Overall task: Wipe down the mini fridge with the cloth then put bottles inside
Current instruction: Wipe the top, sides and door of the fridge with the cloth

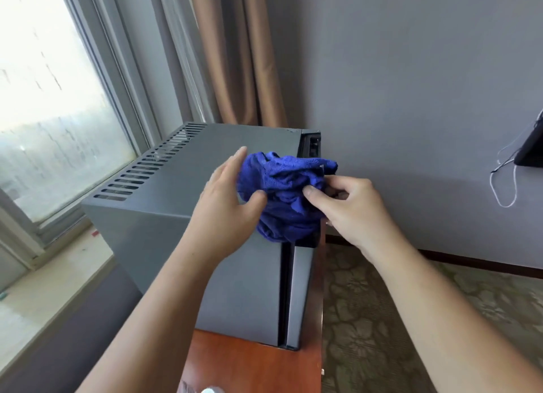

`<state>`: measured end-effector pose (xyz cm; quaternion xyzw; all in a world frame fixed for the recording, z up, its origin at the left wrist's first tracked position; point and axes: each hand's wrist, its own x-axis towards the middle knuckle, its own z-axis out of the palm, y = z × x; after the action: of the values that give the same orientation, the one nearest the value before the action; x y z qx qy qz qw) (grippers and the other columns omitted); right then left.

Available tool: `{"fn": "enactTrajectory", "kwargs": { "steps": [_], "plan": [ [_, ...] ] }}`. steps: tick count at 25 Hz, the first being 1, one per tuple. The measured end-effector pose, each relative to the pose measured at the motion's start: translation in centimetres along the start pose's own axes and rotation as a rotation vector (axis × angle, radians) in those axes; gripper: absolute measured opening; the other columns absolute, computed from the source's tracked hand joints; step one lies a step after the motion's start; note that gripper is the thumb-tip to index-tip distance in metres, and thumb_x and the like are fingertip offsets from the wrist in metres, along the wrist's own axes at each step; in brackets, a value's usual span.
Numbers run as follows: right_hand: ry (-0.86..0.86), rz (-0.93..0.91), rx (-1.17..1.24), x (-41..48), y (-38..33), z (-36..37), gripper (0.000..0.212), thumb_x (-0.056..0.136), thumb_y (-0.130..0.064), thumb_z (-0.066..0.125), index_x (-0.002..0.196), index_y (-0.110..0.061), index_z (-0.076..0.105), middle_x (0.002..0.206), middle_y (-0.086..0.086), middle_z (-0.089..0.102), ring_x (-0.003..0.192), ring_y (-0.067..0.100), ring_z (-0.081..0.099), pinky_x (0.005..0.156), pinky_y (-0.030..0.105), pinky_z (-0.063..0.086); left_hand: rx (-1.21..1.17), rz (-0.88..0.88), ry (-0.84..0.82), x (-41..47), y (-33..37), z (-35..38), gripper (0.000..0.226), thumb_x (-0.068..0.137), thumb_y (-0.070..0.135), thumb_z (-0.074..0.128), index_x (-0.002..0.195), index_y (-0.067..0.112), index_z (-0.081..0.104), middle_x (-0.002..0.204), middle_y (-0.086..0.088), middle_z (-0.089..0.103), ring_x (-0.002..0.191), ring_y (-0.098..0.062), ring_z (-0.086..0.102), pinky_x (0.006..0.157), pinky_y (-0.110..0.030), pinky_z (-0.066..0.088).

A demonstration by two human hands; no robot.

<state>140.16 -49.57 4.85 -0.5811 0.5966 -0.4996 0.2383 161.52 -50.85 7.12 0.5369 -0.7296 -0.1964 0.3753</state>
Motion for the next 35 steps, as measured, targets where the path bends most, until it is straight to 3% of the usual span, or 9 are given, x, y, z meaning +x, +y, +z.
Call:
{"fn": "enactTrajectory", "kwargs": {
  "steps": [2,5,7,10,16,20,25,31,35],
  "plan": [
    [0.024,-0.068,-0.201,1.1,1.3,-1.0,0.014,0.075,-0.058,0.074,0.087,-0.051,0.075,0.081,-0.015,0.061,0.074,-0.009,0.06,0.064,0.003,0.041,-0.005,0.072,-0.142,-0.6,0.7,0.8,0.083,0.087,0.045,0.067,0.157,0.044,0.023,0.167,0.01,0.021,0.155,-0.006,0.01,0.125,-0.035,0.02],
    [0.096,-0.118,-0.205,2.3,2.7,-2.3,0.032,0.071,-0.041,0.084,0.097,-0.041,0.065,0.099,-0.015,0.049,0.089,0.002,0.057,0.074,-0.004,0.034,0.147,0.058,-0.225,-1.3,1.7,2.2,0.095,0.074,0.064,0.07,0.153,0.054,0.019,0.164,0.011,0.018,0.154,-0.012,0.015,0.123,-0.036,0.024],
    [0.056,-0.2,-0.141,2.8,3.8,-3.4,0.056,0.07,-0.029,0.085,0.118,-0.036,0.055,0.118,-0.012,0.05,0.107,0.008,0.056,0.087,-0.002,0.033,0.231,0.02,-0.126,-1.6,2.7,3.6,0.09,0.074,0.057,0.075,0.15,0.054,0.027,0.156,0.014,0.028,0.147,-0.014,0.03,0.117,-0.031,0.03],
    [-0.32,-0.367,-0.096,2.6,4.5,-4.2,0.084,0.084,-0.016,0.072,0.153,-0.044,0.034,0.151,-0.014,0.046,0.139,0.002,0.044,0.116,0.015,0.033,0.293,-0.097,0.087,-2.2,4.6,5.8,0.078,0.077,0.041,0.079,0.145,0.049,0.042,0.143,0.012,0.042,0.134,-0.017,0.047,0.105,-0.024,0.035],
    [-0.551,-0.381,-0.023,2.5,6.7,-6.5,0.085,0.094,-0.026,0.064,0.161,-0.042,0.016,0.165,-0.007,0.032,0.145,-0.004,0.029,0.098,-0.013,0.011,0.386,-0.179,0.272,-2.6,8.1,9.3,0.068,0.081,0.027,0.079,0.143,0.038,0.054,0.137,0.006,0.053,0.127,-0.022,0.054,0.107,-0.034,0.044],
    [-0.621,-0.321,-0.023,3.9,8.7,-7.7,0.09,0.096,-0.032,0.061,0.162,-0.043,0.0,0.171,-0.002,0.02,0.157,0.009,0.017,0.112,0.009,0.015,0.473,-0.192,0.177,-0.1,9.4,11.1,0.067,0.08,0.026,0.076,0.143,0.04,0.054,0.14,0.003,0.053,0.127,-0.025,0.053,0.106,-0.039,0.045],
    [-0.627,-0.327,-0.099,7.3,9.5,-8.1,0.098,0.097,-0.034,0.061,0.158,-0.048,-0.014,0.174,0.006,0.003,0.16,0.021,0.007,0.122,0.028,0.017,0.465,-0.22,0.121,5.0,8.9,11.6,0.067,0.081,0.029,0.078,0.143,0.037,0.055,0.137,0.002,0.057,0.125,-0.021,0.056,0.103,-0.03,0.042],
    [-0.507,-0.452,-0.282,15.2,9.1,-6.7,0.093,0.096,-0.037,0.06,0.164,-0.033,-0.003,0.173,0.01,-0.01,0.16,0.031,-0.001,0.13,0.044,0.01,0.491,-0.154,0.028,13.9,6.8,12.7,0.045,0.084,0.029,0.073,0.127,0.034,0.066,0.117,-0.001,0.066,0.118,-0.02,0.056,0.097,-0.032,0.045],
    [-0.49,-0.516,-0.409,22.2,9.0,-4.2,0.092,0.097,-0.049,0.055,0.165,-0.023,-0.001,0.172,0.008,-0.016,0.16,0.029,-0.009,0.129,0.042,0.006,0.579,-0.132,-0.001,21.4,5.0,13.8,0.031,0.087,0.023,0.067,0.118,0.025,0.069,0.101,-0.003,0.069,0.109,-0.026,0.056,0.093,-0.037,0.045]
  ]
}}
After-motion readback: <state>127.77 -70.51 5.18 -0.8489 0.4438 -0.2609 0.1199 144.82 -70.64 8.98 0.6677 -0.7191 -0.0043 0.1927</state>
